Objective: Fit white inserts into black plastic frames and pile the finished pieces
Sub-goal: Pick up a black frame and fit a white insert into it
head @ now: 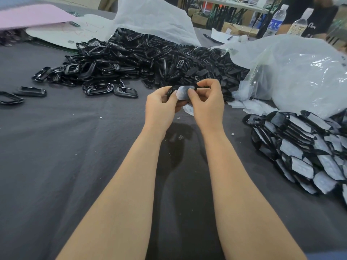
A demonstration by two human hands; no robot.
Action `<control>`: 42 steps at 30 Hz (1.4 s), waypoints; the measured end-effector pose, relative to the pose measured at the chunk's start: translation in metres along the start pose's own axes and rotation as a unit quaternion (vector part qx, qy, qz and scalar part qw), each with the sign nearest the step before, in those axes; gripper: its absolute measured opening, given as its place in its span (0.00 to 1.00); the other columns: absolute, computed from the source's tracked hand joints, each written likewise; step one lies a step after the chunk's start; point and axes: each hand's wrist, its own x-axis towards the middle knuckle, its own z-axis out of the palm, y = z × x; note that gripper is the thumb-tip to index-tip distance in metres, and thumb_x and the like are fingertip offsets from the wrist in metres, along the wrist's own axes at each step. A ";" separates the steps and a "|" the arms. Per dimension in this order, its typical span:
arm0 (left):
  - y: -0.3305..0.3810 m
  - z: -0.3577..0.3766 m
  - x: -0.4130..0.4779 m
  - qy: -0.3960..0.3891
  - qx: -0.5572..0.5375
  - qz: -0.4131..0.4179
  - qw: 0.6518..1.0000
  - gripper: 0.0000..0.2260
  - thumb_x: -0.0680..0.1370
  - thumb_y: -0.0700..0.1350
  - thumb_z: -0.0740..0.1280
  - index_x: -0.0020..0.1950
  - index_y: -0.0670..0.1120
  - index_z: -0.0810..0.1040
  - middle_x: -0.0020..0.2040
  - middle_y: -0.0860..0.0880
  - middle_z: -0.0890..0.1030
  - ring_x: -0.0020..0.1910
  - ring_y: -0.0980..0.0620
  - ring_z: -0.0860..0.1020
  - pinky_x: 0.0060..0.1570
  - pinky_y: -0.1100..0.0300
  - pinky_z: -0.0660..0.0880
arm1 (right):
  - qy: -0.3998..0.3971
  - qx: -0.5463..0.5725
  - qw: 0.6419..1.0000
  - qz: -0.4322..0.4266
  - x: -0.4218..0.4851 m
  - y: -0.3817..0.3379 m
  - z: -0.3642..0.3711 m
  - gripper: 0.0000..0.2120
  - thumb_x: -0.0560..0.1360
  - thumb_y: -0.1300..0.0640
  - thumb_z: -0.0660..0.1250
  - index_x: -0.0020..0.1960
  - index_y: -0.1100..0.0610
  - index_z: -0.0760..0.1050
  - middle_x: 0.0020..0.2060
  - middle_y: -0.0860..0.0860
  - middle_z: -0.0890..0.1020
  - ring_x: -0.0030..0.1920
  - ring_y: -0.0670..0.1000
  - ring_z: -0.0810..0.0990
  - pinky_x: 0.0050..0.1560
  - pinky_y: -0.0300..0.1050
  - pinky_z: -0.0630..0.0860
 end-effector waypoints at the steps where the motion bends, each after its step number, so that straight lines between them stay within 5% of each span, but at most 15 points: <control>1: 0.000 0.000 0.000 0.002 0.001 -0.003 1.000 0.08 0.81 0.38 0.61 0.50 0.45 0.80 0.41 0.50 0.84 0.39 0.58 0.83 0.41 0.68 0.78 | -0.001 0.009 1.000 0.009 0.000 0.000 0.000 0.10 0.75 0.63 0.68 0.51 0.55 0.69 0.39 0.47 0.77 0.41 0.44 0.77 0.42 0.27 0.71; 9: -0.001 0.003 0.003 0.021 0.012 -0.009 1.000 0.07 0.82 0.46 0.62 0.46 0.48 0.78 0.42 0.49 0.84 0.40 0.57 0.84 0.39 0.67 0.78 | -0.024 0.044 0.997 0.059 0.004 0.002 -0.002 0.11 0.75 0.62 0.69 0.52 0.54 0.69 0.39 0.48 0.76 0.42 0.46 0.77 0.45 0.34 0.75; 13: -0.005 0.001 0.005 0.023 0.051 0.009 0.998 0.04 0.80 0.40 0.65 0.47 0.47 0.77 0.42 0.50 0.83 0.37 0.60 0.83 0.40 0.67 0.78 | -0.032 0.082 0.991 0.097 0.004 0.004 -0.002 0.08 0.75 0.62 0.69 0.50 0.56 0.72 0.42 0.52 0.79 0.45 0.50 0.79 0.49 0.43 0.79; 16: -0.006 0.000 0.007 0.037 0.065 0.004 0.997 0.03 0.80 0.40 0.65 0.49 0.46 0.77 0.45 0.47 0.83 0.42 0.55 0.83 0.44 0.63 0.80 | -0.039 0.123 0.985 0.114 0.004 0.003 0.000 0.04 0.76 0.63 0.67 0.50 0.58 0.74 0.42 0.53 0.80 0.42 0.48 0.80 0.42 0.36 0.79; 20: -0.007 -0.001 0.008 0.056 0.069 0.004 0.996 0.03 0.80 0.41 0.65 0.52 0.44 0.77 0.47 0.45 0.84 0.45 0.50 0.83 0.47 0.60 0.80 | -0.051 0.095 0.989 0.097 0.004 0.003 0.003 0.04 0.76 0.64 0.67 0.50 0.58 0.74 0.40 0.49 0.80 0.38 0.43 0.80 0.45 0.39 0.79; 30: -0.009 0.000 0.006 0.035 0.090 0.026 0.995 0.04 0.79 0.39 0.66 0.53 0.41 0.78 0.41 0.50 0.83 0.36 0.61 0.82 0.39 0.68 0.78 | -0.027 0.057 0.991 0.118 0.005 0.005 0.004 0.04 0.76 0.63 0.66 0.47 0.56 0.73 0.42 0.51 0.79 0.45 0.50 0.79 0.51 0.46 0.79; 37: -0.008 0.000 0.006 0.016 0.104 0.001 0.994 0.04 0.78 0.38 0.68 0.49 0.46 0.75 0.42 0.53 0.83 0.39 0.61 0.83 0.45 0.63 0.80 | -0.032 0.052 0.993 0.099 0.002 0.003 0.003 0.05 0.76 0.64 0.65 0.47 0.55 0.74 0.42 0.52 0.81 0.46 0.52 0.80 0.53 0.51 0.79; 42: -0.007 0.000 0.006 0.040 0.063 -0.022 0.997 0.04 0.79 0.36 0.66 0.52 0.42 0.75 0.47 0.44 0.84 0.41 0.56 0.84 0.42 0.64 0.80 | -0.016 0.026 0.997 0.065 -0.002 0.000 0.005 0.08 0.78 0.65 0.62 0.52 0.54 0.74 0.43 0.54 0.82 0.42 0.52 0.81 0.50 0.47 0.78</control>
